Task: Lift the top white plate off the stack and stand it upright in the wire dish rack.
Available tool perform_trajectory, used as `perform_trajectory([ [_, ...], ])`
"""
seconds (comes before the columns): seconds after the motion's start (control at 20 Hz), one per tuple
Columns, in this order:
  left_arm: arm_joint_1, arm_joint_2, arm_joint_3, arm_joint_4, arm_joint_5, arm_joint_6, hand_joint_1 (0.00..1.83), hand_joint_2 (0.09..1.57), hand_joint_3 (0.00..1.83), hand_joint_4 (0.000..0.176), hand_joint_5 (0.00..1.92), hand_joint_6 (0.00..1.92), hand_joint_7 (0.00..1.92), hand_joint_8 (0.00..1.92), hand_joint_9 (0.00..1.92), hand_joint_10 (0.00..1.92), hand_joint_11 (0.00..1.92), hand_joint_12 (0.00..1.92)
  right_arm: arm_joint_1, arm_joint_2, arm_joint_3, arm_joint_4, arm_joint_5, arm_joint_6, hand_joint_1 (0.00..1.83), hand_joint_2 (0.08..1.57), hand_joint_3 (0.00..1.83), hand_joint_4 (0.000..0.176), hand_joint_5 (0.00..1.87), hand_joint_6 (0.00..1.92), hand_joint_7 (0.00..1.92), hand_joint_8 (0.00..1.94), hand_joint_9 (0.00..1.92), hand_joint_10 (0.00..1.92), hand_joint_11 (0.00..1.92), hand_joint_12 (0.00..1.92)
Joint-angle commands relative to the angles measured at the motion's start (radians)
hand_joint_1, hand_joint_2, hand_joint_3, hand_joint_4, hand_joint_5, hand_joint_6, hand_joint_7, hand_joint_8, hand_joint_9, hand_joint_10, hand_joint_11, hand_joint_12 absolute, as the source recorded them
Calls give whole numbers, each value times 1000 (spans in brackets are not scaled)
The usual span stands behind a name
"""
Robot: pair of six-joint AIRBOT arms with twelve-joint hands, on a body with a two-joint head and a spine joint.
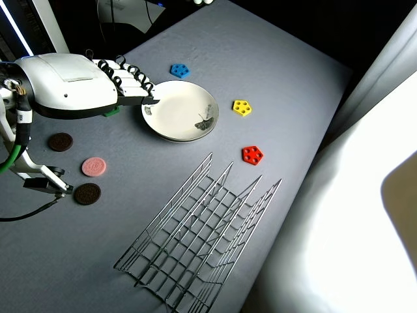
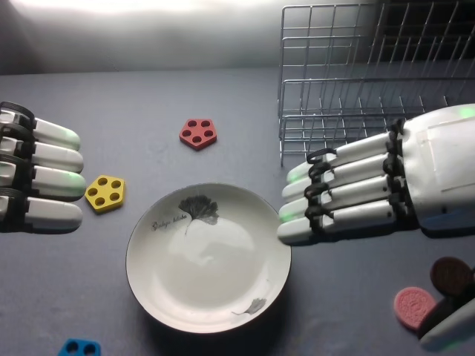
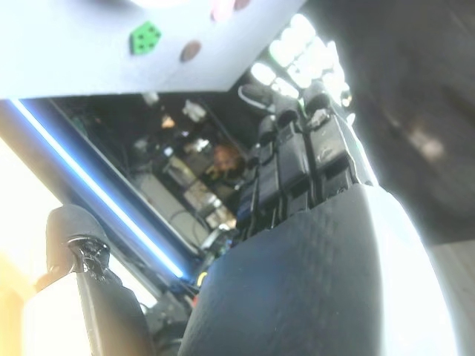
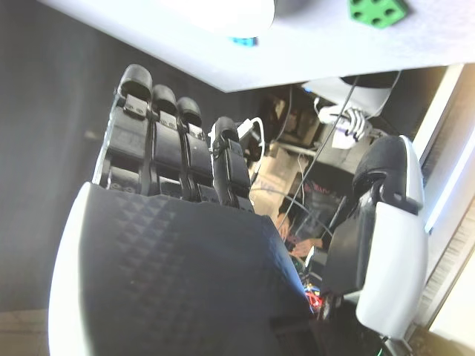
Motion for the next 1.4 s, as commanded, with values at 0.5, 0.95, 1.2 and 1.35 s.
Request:
perform_trajectory([
  [0.5, -21, -2, 12, -99, -64, -5, 102, 842, 2, 0, 55, 4, 77, 3, 70, 8, 50, 153, -31, -15, 14, 120, 78, -101, 146, 997, 0, 0, 17, 2, 28, 1, 33, 1, 19, 65],
  [0.95, -18, -63, 45, -12, -18, 8, 67, 843, 0, 0, 24, 0, 54, 0, 51, 0, 12, 133, -52, -92, 100, 137, 79, -139, 153, 995, 2, 0, 0, 0, 2, 0, 4, 0, 9, 46],
  [1.2, -6, -129, 31, 63, 48, 49, 76, 847, 0, 0, 11, 3, 25, 7, 7, 2, 13, 22, -85, -118, 133, 161, 77, -139, 149, 994, 3, 0, 17, 3, 15, 3, 19, 4, 33, 50],
  [1.35, 3, -164, 29, 71, 102, 65, 77, 848, 0, 0, 0, 0, 10, 1, 0, 0, 9, 19, -86, -133, 156, 186, 77, -139, 108, 990, 0, 0, 18, 3, 28, 7, 37, 9, 33, 48],
])
